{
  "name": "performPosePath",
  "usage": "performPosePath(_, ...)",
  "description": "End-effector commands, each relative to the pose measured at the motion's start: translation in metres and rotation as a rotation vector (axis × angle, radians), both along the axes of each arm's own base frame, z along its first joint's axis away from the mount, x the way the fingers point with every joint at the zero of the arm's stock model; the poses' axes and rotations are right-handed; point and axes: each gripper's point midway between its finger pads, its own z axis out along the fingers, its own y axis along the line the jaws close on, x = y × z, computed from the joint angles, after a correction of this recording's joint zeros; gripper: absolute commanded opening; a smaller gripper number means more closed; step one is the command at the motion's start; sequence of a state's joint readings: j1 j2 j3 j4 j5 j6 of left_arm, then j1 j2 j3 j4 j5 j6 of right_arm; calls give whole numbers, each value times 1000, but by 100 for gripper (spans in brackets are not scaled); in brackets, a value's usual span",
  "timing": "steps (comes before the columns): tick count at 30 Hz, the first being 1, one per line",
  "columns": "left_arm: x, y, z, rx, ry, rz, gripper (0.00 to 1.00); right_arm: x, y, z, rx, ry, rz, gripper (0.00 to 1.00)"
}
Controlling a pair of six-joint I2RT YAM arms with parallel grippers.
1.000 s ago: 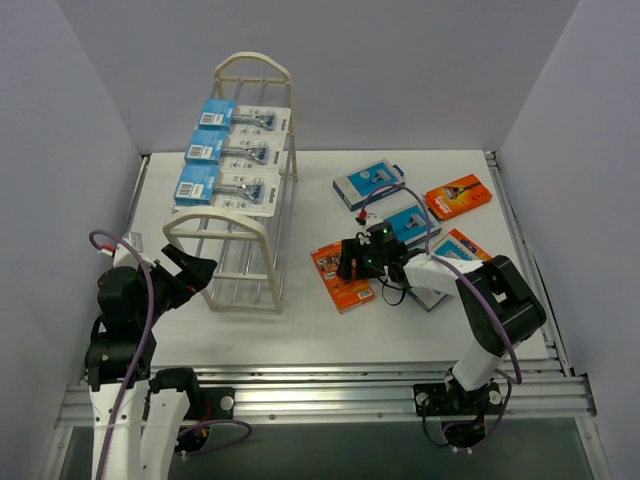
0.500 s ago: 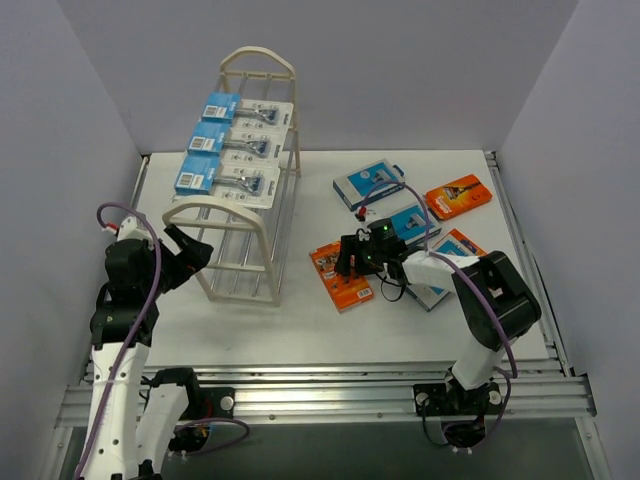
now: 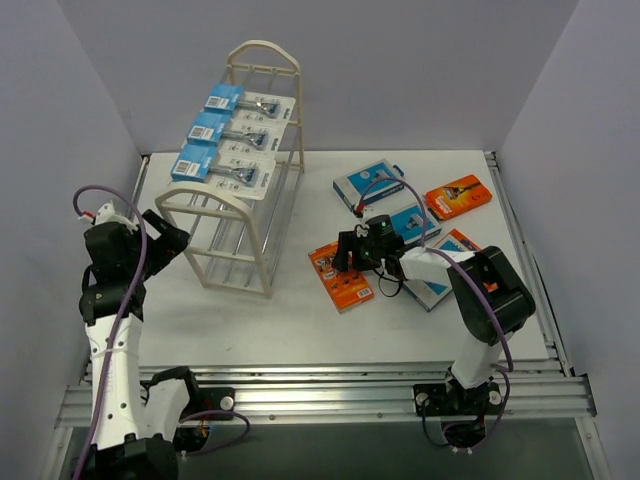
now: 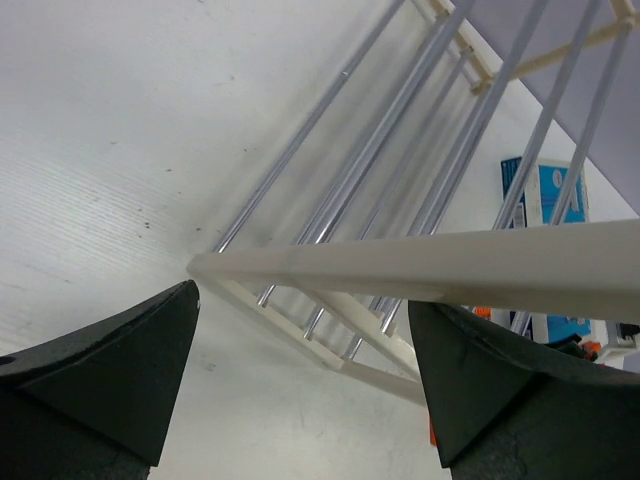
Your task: Place and organize the shaving razors onto the shelf
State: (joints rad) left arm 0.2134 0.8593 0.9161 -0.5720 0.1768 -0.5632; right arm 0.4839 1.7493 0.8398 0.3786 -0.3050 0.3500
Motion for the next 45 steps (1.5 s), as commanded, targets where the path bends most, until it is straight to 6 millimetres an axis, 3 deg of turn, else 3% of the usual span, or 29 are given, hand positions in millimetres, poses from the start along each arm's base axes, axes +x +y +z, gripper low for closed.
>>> performPosePath(1, 11, 17, 28, 17, -95, 3, 94, -48, -30, -58, -141, 232, 1, 64)
performPosePath(13, 30, 40, 43, 11, -107, 26, 94, -51, -29, -57, -129, 238, 11, 66)
performPosePath(16, 25, 30, 53, -26, -149, -4, 94, -52, -30, -58, -133, 242, 12, 67)
performPosePath(21, -7, 9, 73, -59, -243, -12, 94, -53, -31, -56, -138, 241, 12, 71)
performPosePath(27, -62, -27, 75, -139, -331, -44, 94, -58, -32, -53, -139, 242, 28, 69)
performPosePath(33, -82, -65, 42, -164, -277, -229, 96, -64, -35, -42, -134, 233, 33, 68)
performPosePath(37, -90, -77, 40, -157, -299, -310, 99, -68, -38, -34, -133, 221, 25, 68)
performPosePath(39, -90, -83, 51, -172, -325, -346, 99, -69, -40, -34, -138, 220, 21, 68)
performPosePath(42, -92, -92, 93, -197, -393, -388, 99, -71, -40, -38, -132, 226, 12, 68)
performPosePath(43, -98, -94, 123, -180, -451, -397, 99, -71, -40, -40, -129, 232, 6, 68)
performPosePath(45, -95, -94, 154, -208, -491, -394, 99, -72, -38, -44, -118, 237, 7, 68)
